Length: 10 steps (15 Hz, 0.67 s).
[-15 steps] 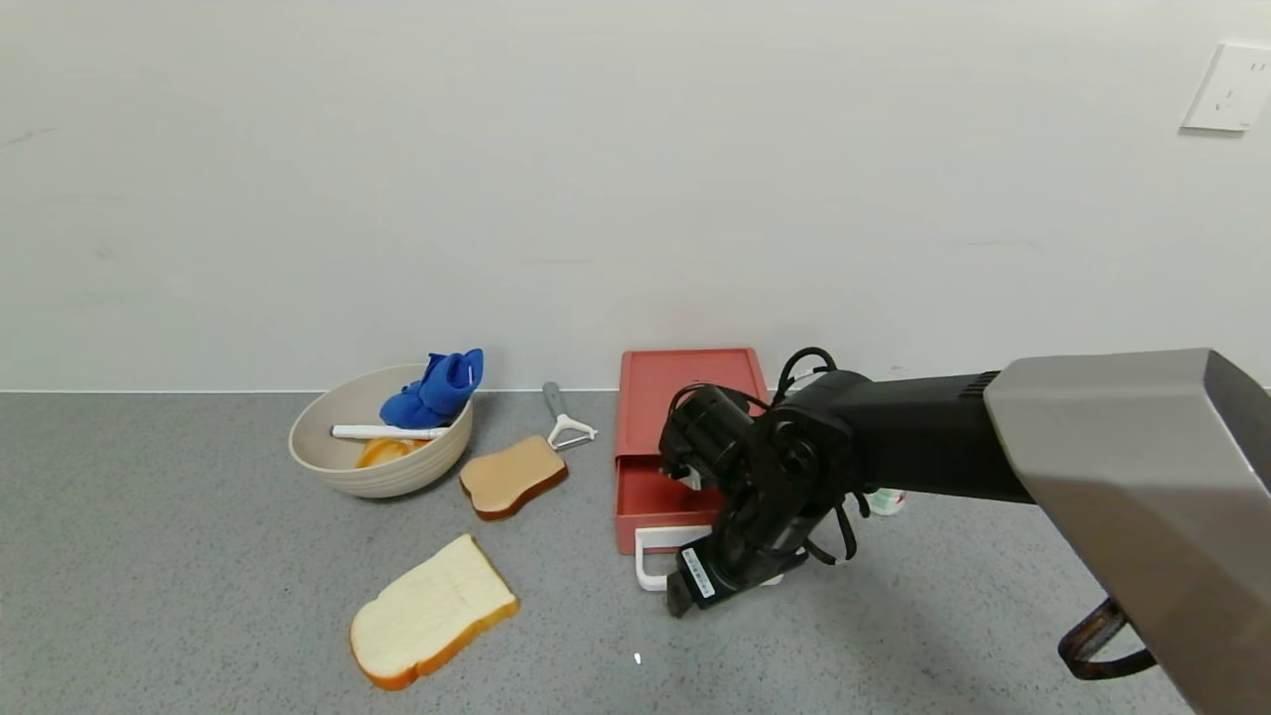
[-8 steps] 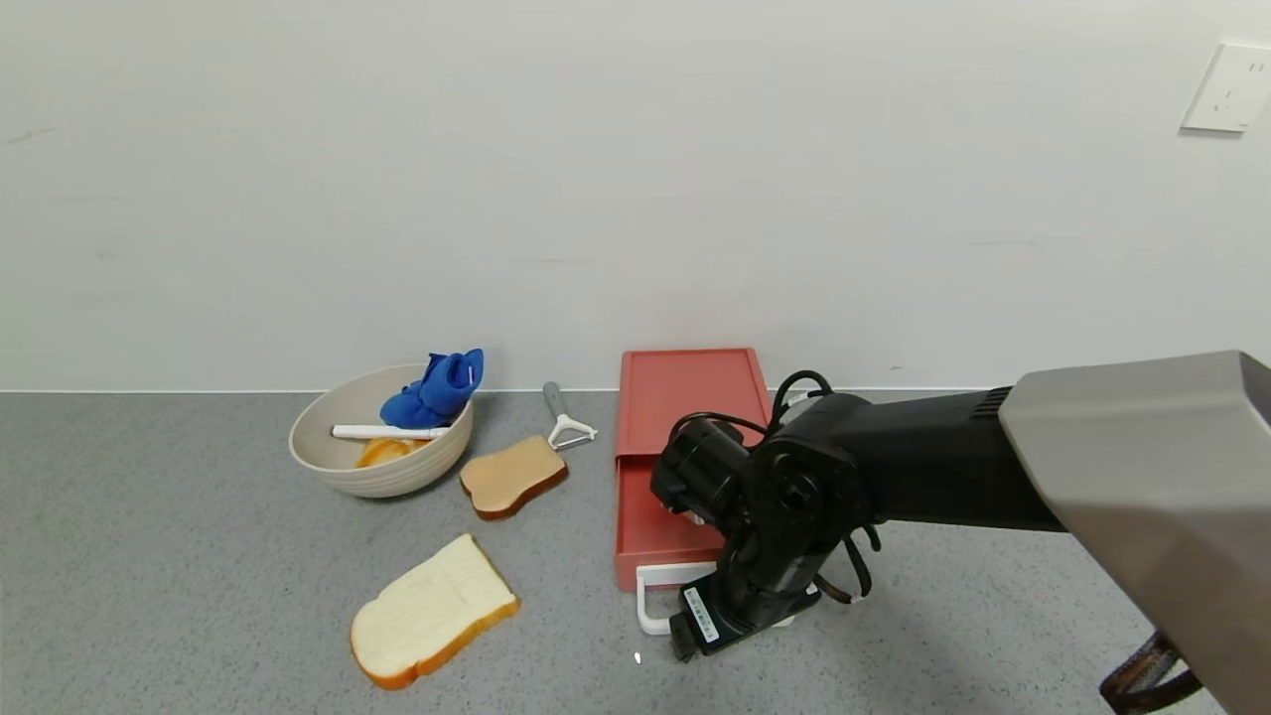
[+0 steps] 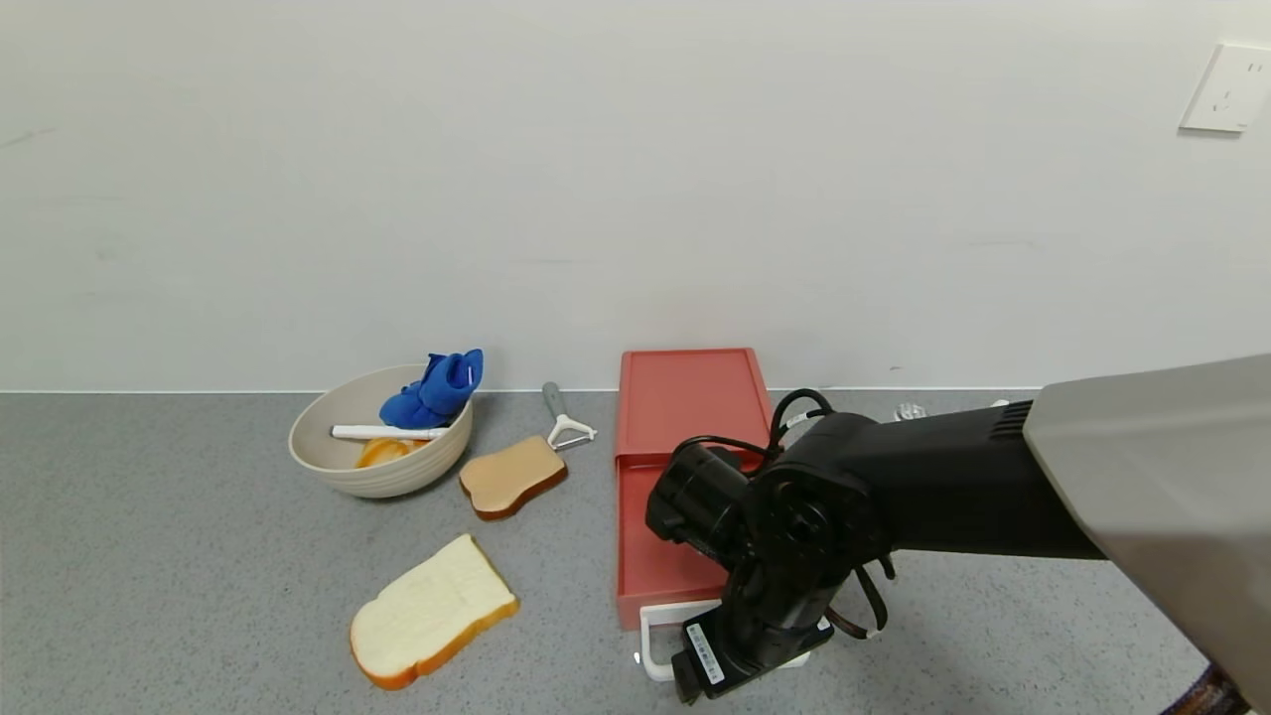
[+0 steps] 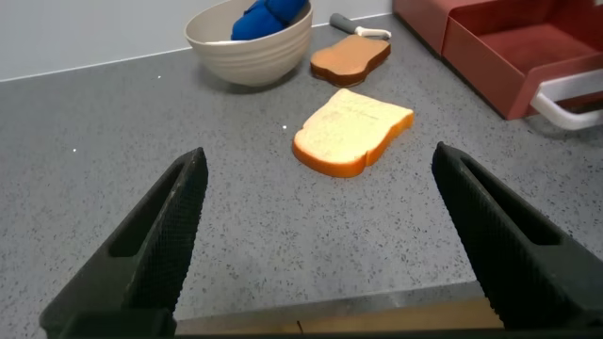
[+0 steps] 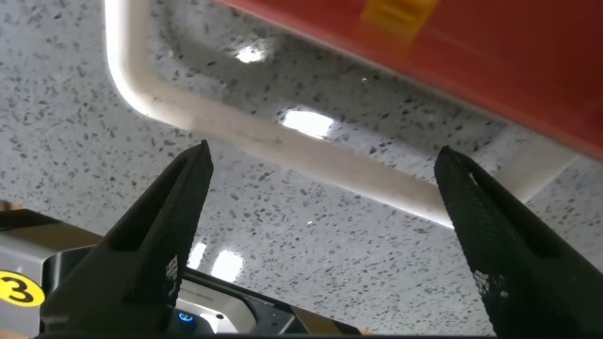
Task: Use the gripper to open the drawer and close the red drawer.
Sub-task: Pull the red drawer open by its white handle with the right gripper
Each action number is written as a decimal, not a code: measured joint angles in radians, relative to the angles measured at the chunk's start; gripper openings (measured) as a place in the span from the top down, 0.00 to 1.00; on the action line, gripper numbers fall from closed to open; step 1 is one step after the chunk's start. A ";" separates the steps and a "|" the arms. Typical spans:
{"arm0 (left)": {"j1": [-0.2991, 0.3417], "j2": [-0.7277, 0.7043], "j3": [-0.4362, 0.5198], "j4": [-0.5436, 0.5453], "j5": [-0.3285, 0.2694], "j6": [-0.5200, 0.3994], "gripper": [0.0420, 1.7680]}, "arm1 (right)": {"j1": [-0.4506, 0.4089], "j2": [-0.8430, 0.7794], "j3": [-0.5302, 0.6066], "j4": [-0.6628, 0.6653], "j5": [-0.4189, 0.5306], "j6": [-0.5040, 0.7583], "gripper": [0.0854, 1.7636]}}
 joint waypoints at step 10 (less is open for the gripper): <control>0.000 0.000 0.000 0.000 0.000 0.000 0.03 | 0.019 -0.141 0.009 -0.006 0.001 0.005 0.03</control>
